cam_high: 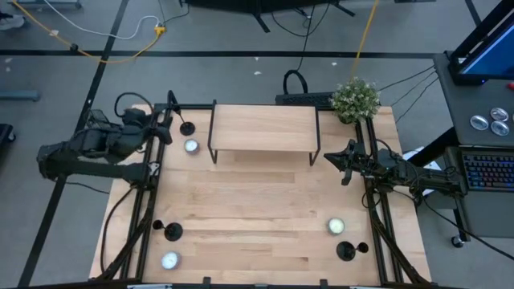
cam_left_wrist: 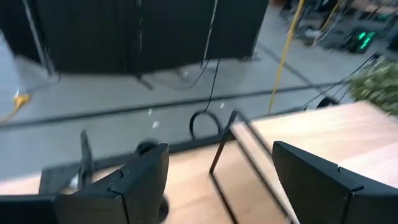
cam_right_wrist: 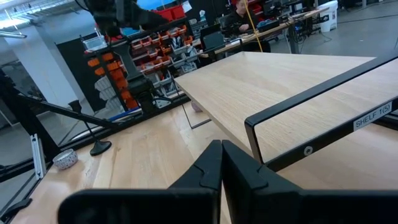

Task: Pick & Place candle stick holders
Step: Put the top black candle holder on the shelf

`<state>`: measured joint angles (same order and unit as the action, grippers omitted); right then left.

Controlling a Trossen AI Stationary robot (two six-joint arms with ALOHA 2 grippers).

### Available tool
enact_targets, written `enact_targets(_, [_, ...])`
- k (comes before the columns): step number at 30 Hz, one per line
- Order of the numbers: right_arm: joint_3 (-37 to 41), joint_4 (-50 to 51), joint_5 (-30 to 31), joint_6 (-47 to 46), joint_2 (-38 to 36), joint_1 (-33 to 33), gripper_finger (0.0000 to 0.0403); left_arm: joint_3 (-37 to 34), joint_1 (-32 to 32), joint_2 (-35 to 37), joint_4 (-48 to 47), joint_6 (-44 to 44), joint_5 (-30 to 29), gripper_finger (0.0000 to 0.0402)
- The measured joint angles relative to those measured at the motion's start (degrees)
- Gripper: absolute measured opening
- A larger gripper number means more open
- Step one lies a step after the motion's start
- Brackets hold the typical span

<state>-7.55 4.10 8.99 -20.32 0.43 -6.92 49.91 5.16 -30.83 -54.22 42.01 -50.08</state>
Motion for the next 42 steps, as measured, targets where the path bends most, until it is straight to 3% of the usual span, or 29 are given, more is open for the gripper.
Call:
enact_targets(7, [0.0,0.0,0.0,0.0,0.0,0.0,0.0,1.0,11.1,-1.2,-1.6,1.3,8.9,0.0294])
enact_targets(10, [0.0,0.0,0.0,0.0,0.0,0.0,0.0,2.7,16.2,-3.8,-1.4,-3.2,16.6,0.0294])
enact_targets(13, [0.0,0.0,0.0,0.0,0.0,0.0,0.0,5.2,21.4,-8.3,-1.4,-8.6,24.1,0.0294])
enact_targets(21, [0.0,0.0,0.0,-0.7,0.0,0.0,0.0,14.9,36.7,-23.8,-6.7,-21.3,34.7,0.0294])
enact_targets(29, [-0.1,0.0,0.0,-4.6,0.0,0.0,0.0,25.9,51.7,-36.5,-17.0,-26.8,48.0,0.0294])
enact_targets(32, [-0.1,0.0,0.0,-4.5,0.0,0.0,0.0,26.3,54.5,-38.5,-18.0,-27.2,50.0,0.0294])
enact_targets(42, [-0.1,0.0,0.0,-4.4,0.0,0.0,0.0,26.4,55.0,-38.8,-18.6,-35.4,52.2,0.0294])
